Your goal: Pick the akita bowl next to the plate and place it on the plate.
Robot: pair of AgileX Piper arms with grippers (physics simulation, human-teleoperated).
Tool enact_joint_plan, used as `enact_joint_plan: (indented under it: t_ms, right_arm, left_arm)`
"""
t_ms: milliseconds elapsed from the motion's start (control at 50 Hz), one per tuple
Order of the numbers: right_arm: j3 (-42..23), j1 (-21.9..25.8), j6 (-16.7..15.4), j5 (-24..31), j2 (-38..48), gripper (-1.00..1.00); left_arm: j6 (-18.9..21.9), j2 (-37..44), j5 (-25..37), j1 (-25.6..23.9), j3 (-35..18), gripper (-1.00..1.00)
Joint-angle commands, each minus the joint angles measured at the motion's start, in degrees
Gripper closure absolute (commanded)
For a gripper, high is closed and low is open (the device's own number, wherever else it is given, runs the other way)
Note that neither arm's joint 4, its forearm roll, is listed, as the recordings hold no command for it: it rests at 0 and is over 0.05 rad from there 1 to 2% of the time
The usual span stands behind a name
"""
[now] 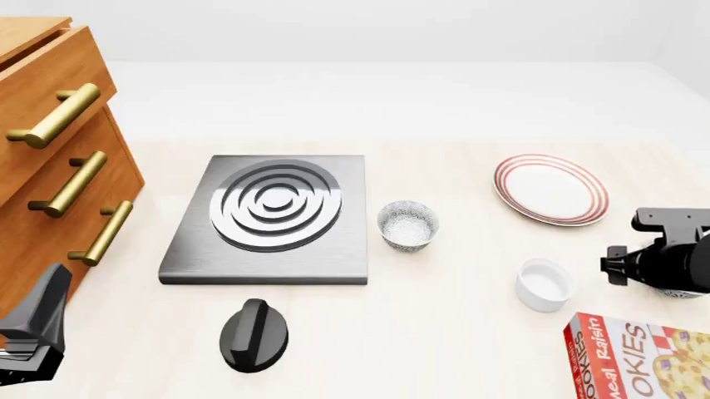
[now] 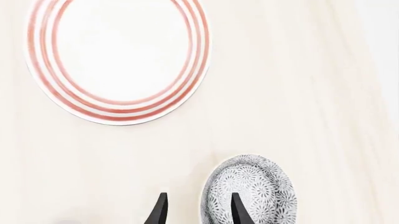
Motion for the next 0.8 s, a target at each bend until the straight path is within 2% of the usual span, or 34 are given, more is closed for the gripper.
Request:
enact_joint_plan:
  t_ms: [20,40,200,220,340,440,600,760,800]
  right_arm:
    - [0.0,-0.3,-0.3,-0.8,1.0,-1.00]
    - [-0.7,-0.1,-0.4,1.0,-0.3,-1.00]
    - [-1.0,0.2,-0.8,-0.3,1.1,-1.00]
    - [-1.5,0.3,-0.8,1.1,0.1,1.00]
    - [-0.4,1.5,-0.3,-1.4,1.6,1.00]
    - [-1.8,1.5,-0.5,2.2,-1.2,1.00]
    - [-1.3,2.0,-1.2,1.4,-1.4,1.00]
    - [-4.0,2.8,-2.9,7.9,-6.6,1.00]
    - [-3.6,3.0,-2.9,7.4,-6.5,1.00]
  left_arm:
    - [0.0,0.0,0.0,0.0,0.0,-1.00]
    - [0.0,0.0,0.0,0.0,0.0,-1.00]
    - [0.0,0.0,0.0,0.0,0.0,-1.00]
    - [0.0,0.0,0.0,0.0,0.0,-1.00]
    - [0.0,0.0,0.0,0.0,0.0,-1.00]
    - [0.0,0.0,0.0,0.0,0.0,-1.00]
    - [0.0,0.0,0.0,0.0,0.0,-1.00]
    - [0.0,0.0,0.0,0.0,0.0,-1.00]
    - [0.0,0.0,0.0,0.0,0.0,-1.00]
